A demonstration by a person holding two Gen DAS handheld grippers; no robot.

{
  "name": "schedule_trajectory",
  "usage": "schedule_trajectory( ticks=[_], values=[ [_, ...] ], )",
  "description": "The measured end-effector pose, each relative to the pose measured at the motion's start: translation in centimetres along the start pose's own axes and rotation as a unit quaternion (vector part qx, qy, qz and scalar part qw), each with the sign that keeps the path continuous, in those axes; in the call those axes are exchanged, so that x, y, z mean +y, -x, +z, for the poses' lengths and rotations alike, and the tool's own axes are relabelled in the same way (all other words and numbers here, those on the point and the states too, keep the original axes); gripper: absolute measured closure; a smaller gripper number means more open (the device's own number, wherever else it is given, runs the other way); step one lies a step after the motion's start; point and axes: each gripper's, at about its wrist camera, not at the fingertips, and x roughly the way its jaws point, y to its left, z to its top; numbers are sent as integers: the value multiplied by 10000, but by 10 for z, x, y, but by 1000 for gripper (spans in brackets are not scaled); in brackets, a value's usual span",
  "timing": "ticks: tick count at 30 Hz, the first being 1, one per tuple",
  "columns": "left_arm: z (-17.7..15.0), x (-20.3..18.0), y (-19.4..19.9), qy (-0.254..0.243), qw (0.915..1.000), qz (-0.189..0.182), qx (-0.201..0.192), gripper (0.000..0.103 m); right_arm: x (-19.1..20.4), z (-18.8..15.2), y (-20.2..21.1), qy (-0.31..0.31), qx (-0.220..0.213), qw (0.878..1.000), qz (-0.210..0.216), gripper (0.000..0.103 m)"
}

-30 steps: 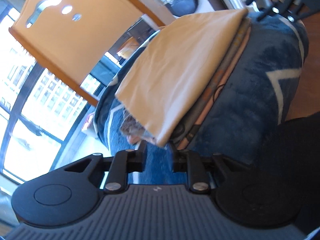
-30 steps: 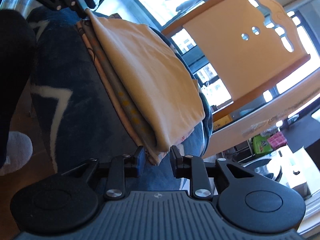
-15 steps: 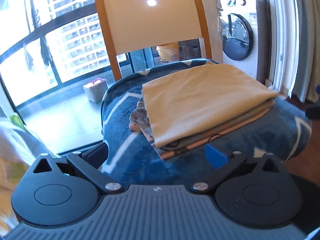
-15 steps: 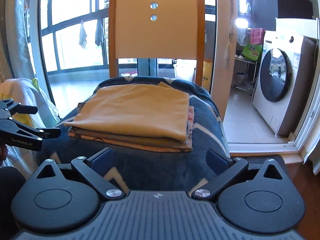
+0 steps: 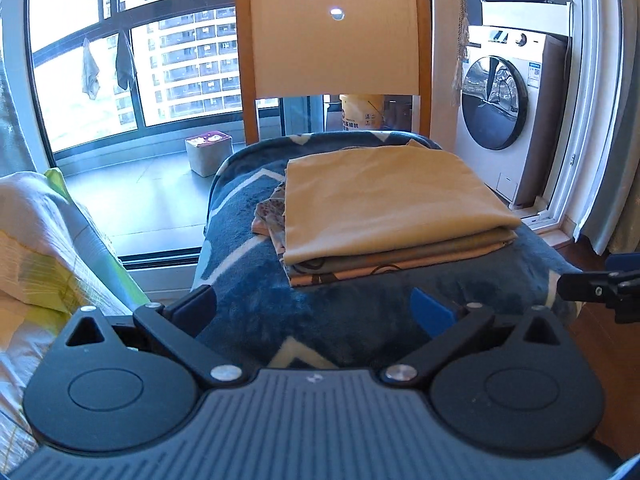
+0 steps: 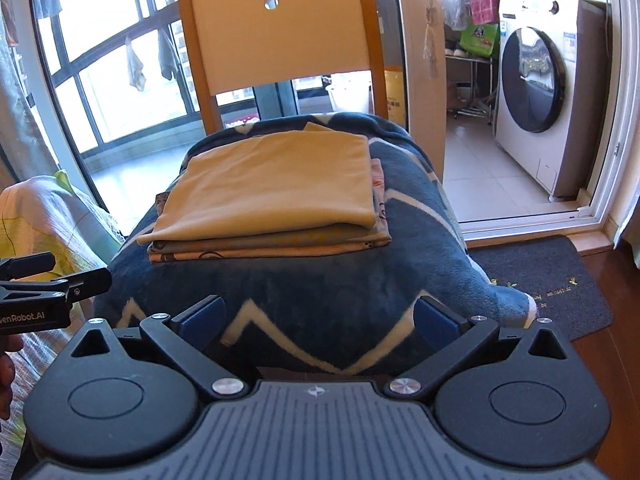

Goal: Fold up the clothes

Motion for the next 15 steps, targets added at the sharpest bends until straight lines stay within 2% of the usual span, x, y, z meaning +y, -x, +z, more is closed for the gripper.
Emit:
schedule_trajectory(
  ticks=[9, 15],
  values=[
    [3, -5, 39, 104, 9999, -81, -101, 1, -2, -1, 44, 105, -123, 9997, -180, 0],
    [8, -2, 57, 119, 9997, -72, -179, 1, 2, 5, 57, 124, -215, 9996, -164, 0]
  ],
)
